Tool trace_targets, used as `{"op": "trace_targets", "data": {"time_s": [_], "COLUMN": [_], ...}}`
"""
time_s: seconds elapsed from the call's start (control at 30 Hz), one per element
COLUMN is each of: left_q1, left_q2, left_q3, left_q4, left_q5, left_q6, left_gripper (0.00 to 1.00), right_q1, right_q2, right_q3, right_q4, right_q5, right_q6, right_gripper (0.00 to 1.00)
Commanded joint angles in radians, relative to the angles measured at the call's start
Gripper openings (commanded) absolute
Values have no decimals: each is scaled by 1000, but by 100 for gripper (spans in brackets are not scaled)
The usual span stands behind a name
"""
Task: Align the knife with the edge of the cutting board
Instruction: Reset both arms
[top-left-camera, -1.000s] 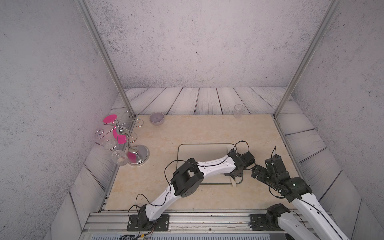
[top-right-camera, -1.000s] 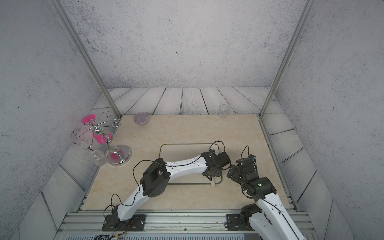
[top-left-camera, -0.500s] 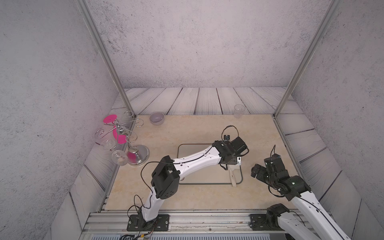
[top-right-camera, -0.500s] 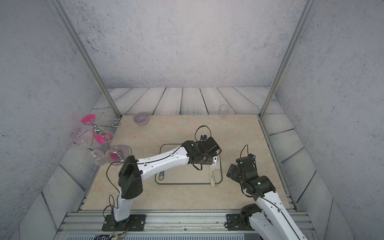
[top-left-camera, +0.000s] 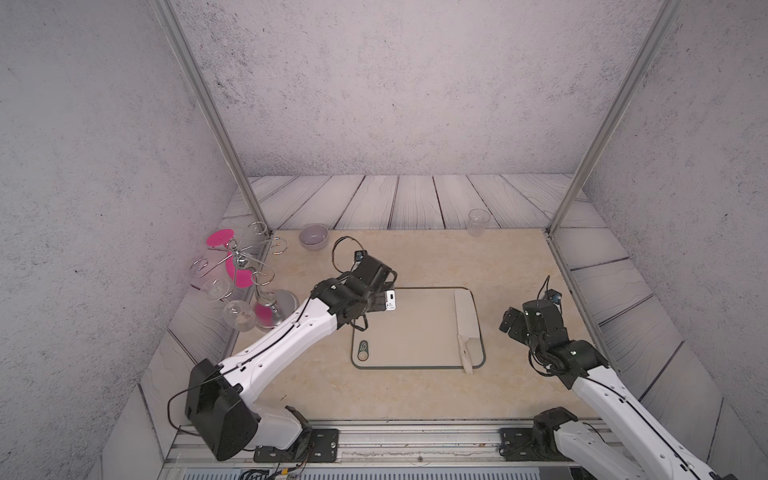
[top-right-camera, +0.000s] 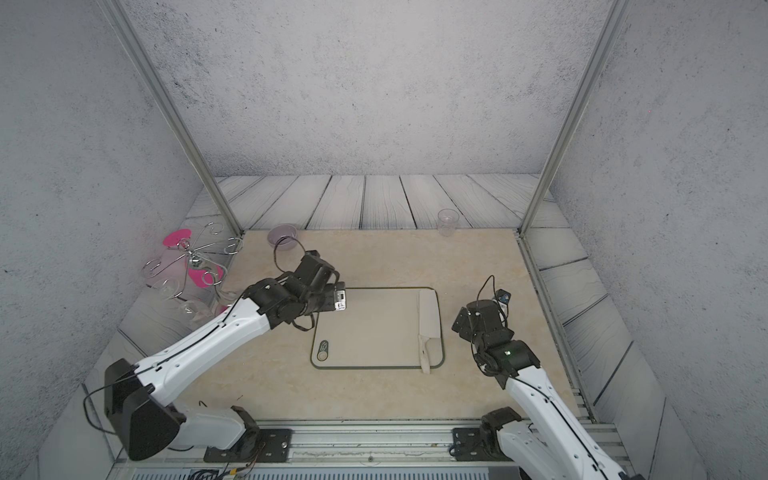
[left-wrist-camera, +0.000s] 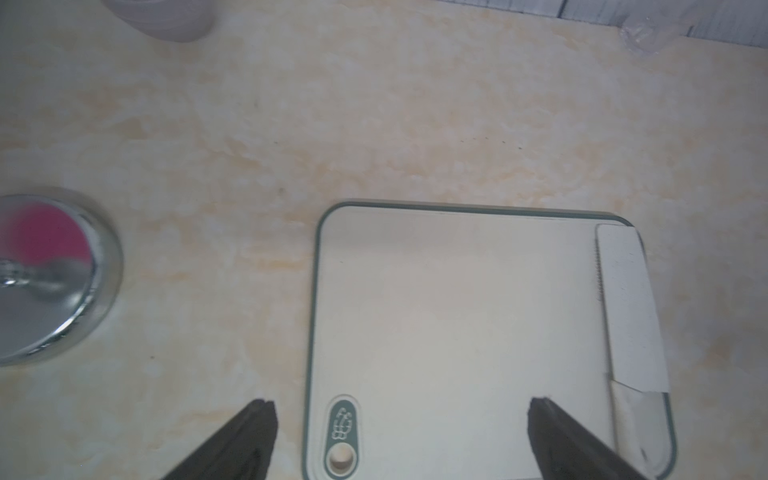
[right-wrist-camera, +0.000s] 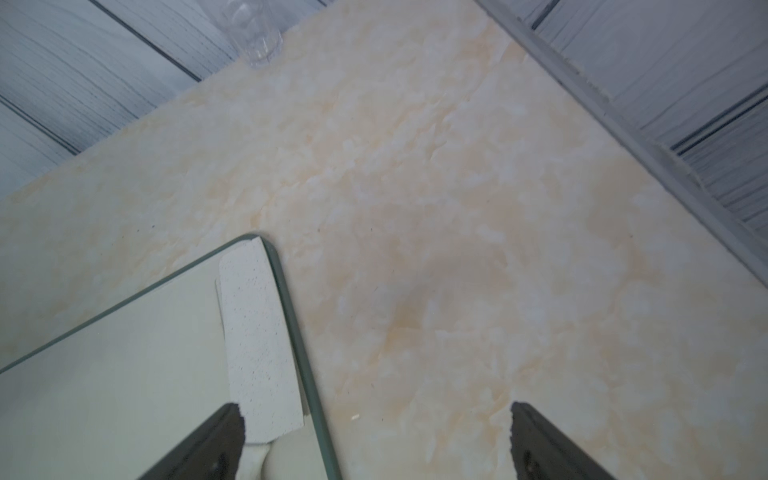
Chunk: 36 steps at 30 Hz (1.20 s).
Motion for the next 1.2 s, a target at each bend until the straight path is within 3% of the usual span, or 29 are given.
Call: {"op": "trace_targets", "data": {"time_s": [0.0,0.13,0.27,0.4,0.7,0.97,1.07,1.17], "left_q1": [50,130,218,253,448,592,620,624], "left_q2": [-126,-314,-342,-285,-141,56,130,187], "left_q3": [-172,-414,-501,-517,-519,-622,-578,-566], "left_q4": [96,316,441,519,681,1092,1134,1215], "left_q5": [-130,-197,-202,-148,-79,1,57,100], "left_q6": [128,239,333,452,487,547,581,617], "left_gripper": [100,100,100,100,100,100,100,100], "right_q1": [4,-2,-52,-88,-169,-247,-251,-253], "right_q2": [43,145,261,352,499,622,638,690], "right_q3": [1,-20,-36,-43,-164,-191,-169,-220], "right_q4": [189,386,503,605,991,1198,1163,1319], "right_q5": [208,346,353,325,240,88,1,-59], "right_q6": [-134,-302,-379,-449,-522,-538,-567,-601], "right_gripper": [99,99,99,99,99,99,99,99]}}
